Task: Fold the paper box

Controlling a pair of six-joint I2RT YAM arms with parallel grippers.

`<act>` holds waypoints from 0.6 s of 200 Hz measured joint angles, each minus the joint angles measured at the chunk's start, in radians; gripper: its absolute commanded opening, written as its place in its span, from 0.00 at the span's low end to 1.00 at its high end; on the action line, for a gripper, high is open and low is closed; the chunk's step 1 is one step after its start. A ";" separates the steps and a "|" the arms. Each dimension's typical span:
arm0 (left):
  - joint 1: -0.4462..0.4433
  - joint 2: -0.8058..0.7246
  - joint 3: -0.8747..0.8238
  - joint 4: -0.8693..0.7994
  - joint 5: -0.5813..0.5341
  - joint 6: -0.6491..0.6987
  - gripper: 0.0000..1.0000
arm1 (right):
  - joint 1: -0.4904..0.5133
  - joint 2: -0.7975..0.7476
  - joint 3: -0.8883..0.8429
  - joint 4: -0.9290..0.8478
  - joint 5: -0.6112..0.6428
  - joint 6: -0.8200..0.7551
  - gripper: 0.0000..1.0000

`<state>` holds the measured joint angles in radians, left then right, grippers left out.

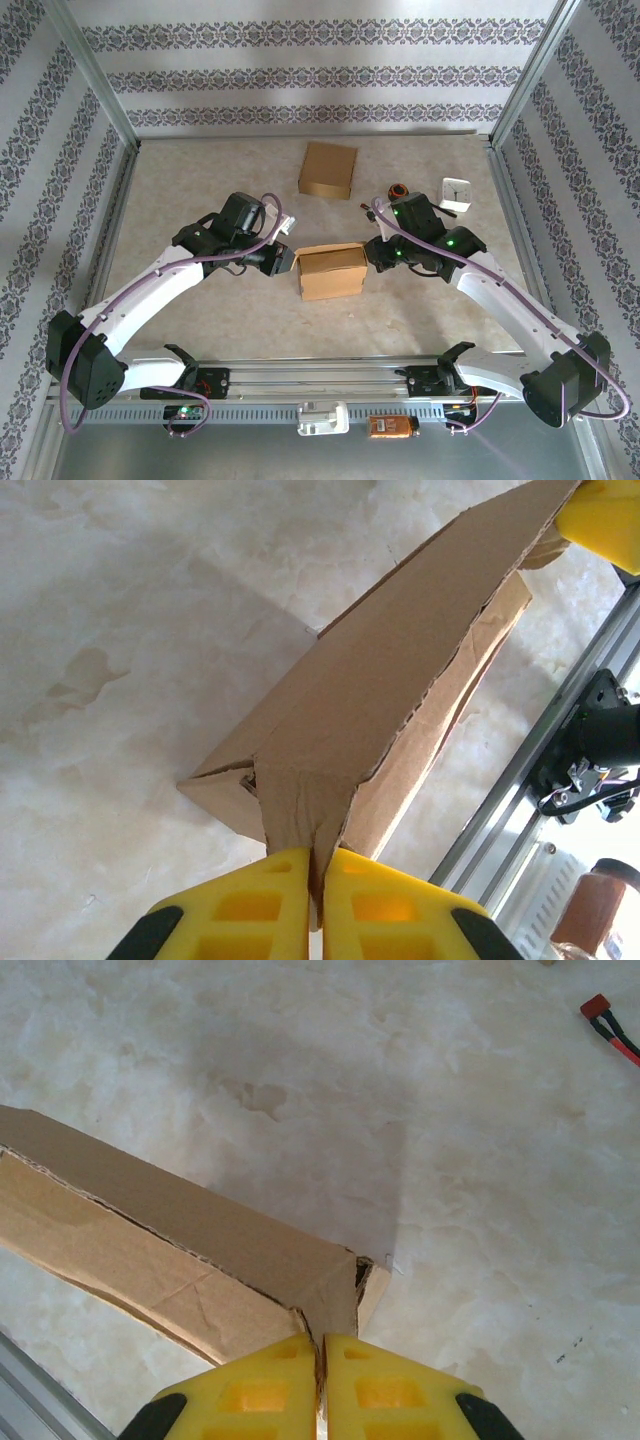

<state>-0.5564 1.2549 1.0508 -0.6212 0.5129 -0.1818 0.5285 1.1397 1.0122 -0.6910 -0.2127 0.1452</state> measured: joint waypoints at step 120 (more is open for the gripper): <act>0.000 0.001 -0.041 0.114 0.030 -0.194 0.08 | 0.024 -0.032 -0.049 0.066 0.048 0.296 0.10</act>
<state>-0.5564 1.2556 1.0100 -0.5072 0.5430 -0.3756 0.5526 1.1076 0.9634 -0.6250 -0.1642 0.4412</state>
